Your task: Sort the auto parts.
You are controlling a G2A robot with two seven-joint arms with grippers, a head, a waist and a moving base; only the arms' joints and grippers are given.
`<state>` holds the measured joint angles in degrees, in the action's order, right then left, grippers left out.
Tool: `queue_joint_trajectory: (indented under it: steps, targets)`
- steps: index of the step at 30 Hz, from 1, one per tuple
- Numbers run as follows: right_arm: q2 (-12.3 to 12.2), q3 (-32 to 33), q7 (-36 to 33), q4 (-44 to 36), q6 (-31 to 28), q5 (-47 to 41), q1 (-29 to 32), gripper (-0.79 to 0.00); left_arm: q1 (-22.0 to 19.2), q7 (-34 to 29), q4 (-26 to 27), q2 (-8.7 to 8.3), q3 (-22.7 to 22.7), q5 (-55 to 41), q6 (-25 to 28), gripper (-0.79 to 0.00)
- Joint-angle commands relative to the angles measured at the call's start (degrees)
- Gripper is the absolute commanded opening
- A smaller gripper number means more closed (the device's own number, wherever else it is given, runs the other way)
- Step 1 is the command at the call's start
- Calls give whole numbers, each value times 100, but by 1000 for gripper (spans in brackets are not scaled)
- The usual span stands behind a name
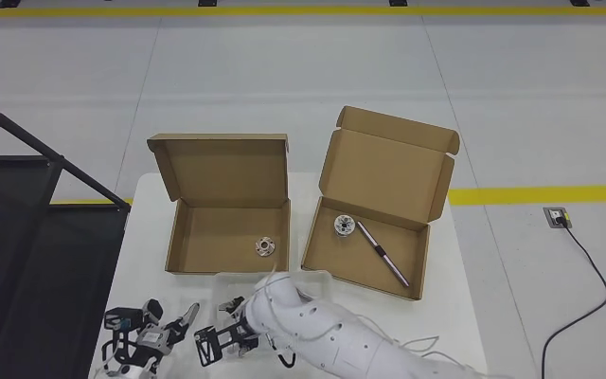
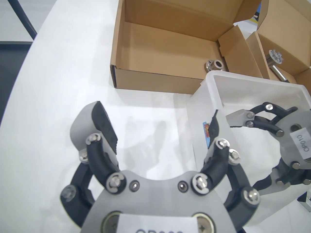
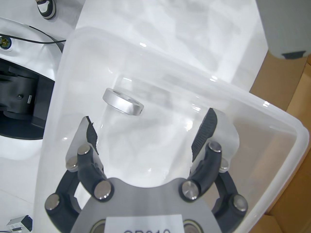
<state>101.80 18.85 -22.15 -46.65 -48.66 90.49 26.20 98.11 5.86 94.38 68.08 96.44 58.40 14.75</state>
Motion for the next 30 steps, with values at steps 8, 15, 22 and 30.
queue_joint_trajectory:
  steps: [8, 15, 22, 30]
  targets:
    - [218, -63, 179, 318, 93, 80, -18, -102, -16, 5, 15, 12, -46, 68, -50, 0]
    - [385, -78, 229, 673, -57, 73, -109, -111, 7, 47, -4, 16, -17, 76, -37, 0]
    - [529, -83, 367, 993, -182, 80, -195, -413, 16, 73, 10, 21, -8, 91, -35, 0]
    - [690, -99, 518, 1363, -344, 103, -297, -431, 23, 77, 14, 27, -2, 102, -48, 0]
